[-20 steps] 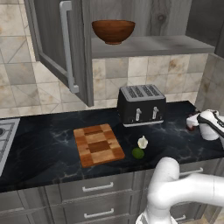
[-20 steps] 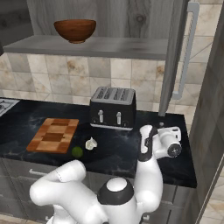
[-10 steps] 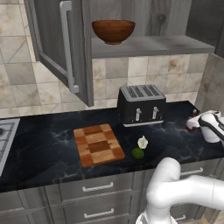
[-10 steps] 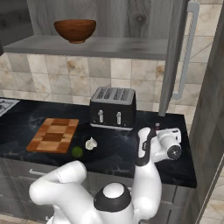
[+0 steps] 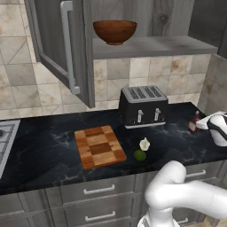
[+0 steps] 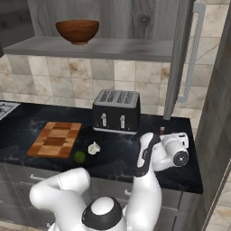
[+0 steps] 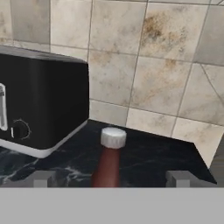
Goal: Open the cabinet. Place the bowl and condiment on the counter. Then place the lime and garlic on the cutting board.
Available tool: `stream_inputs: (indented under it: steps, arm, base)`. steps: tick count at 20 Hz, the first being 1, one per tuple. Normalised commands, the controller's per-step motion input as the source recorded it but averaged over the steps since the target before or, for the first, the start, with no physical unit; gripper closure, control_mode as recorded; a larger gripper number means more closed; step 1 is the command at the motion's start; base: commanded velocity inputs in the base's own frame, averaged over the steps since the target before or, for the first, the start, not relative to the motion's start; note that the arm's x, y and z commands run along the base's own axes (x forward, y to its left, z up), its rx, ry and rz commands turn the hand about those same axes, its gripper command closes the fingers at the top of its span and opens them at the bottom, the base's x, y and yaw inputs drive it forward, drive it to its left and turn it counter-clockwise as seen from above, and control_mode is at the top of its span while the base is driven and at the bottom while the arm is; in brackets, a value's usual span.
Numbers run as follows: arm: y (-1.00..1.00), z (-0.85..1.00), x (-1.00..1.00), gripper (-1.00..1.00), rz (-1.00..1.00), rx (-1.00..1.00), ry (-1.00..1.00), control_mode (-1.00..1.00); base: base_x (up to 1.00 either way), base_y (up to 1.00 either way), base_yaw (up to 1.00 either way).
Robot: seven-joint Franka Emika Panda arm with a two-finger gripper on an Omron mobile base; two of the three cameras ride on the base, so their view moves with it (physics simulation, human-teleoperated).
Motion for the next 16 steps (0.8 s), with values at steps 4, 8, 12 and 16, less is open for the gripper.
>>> stream_inputs:
  steps: [4, 8, 12, 16]
  arm:
    - [0.0, 0.79, -0.42, -1.0, 0.0, 0.0, 0.12, -1.0]
    - [0.12, 0.42, -0.79, -1.0, 0.0, -0.02, 0.13, -1.0]
    - [0.46, 0.31, -0.81, -1.0, 0.0, -0.08, 0.1, -1.0]
    - [0.86, 0.28, -0.49, -1.0, 0.0, -0.14, 0.02, -1.0]
  base:
    - [0.0, 0.0, 0.0]
    - [0.0, 0.0, 0.0]
    - [0.0, 0.0, 0.0]
    - [0.0, 0.0, 0.0]
